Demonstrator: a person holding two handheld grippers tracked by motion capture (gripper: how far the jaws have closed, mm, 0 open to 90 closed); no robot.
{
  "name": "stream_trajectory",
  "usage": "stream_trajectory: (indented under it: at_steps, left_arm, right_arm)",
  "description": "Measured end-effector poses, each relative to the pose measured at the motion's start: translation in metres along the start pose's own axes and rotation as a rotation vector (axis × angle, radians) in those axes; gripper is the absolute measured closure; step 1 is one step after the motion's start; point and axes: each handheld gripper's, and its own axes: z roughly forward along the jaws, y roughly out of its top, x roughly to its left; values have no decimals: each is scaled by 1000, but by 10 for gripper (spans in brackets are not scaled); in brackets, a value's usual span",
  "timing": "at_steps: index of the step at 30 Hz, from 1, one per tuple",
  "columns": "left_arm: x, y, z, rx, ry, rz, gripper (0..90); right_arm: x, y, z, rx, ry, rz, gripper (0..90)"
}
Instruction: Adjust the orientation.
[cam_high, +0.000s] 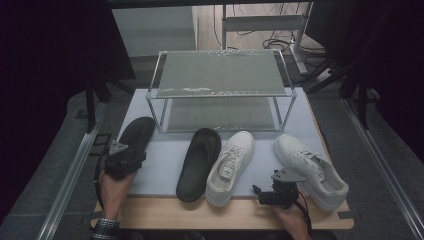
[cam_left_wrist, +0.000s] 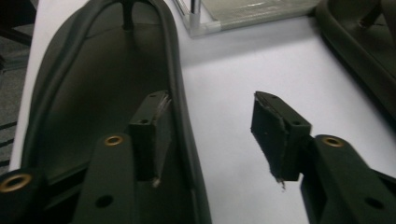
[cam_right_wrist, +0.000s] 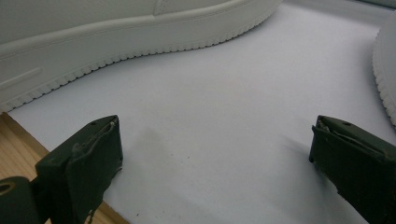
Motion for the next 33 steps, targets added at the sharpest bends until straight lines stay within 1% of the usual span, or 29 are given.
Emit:
stream_trajectory:
  at_steps: [1, 3, 5, 10, 15, 17, 25, 29, 31, 32, 33]
  left_arm:
    - [3, 3, 1, 4, 6, -5, 498]
    - [4, 5, 1, 7, 7, -7, 537]
    - [7, 8, 3, 18, 2, -10, 553]
    - [13, 11, 10, 45, 8, -12, 631]
    - [17, 12, 17, 66, 13, -19, 670]
    - [18, 13, 19, 73, 12, -20, 681]
    - [16, 20, 29, 115, 29, -10, 730]
    - [15, 22, 32, 121, 32, -3, 749]
    - [14, 23, 32, 126, 39, 0, 781]
    - [14, 23, 33, 129, 42, 2, 781]
    - [14, 23, 33, 128, 44, 0, 805]
  right_arm:
    - [0, 0, 0, 0, 0, 0, 24]
    - [0, 0, 0, 0, 0, 0, 24]
    - [0, 0, 0, 0, 0, 0, 24]
    - [0, 0, 0, 0, 0, 1, 24]
    - [0, 0, 0, -1, 0, 1, 24]
    - [0, 0, 0, 0, 0, 1, 24]
    - [0, 0, 0, -1, 0, 1, 24]
    - [0, 0, 0, 0, 0, 1, 24]
    - [0, 0, 0, -1, 0, 1, 24]
    - [0, 0, 0, -1, 0, 1, 24]
    - [0, 0, 0, -1, 0, 1, 24]
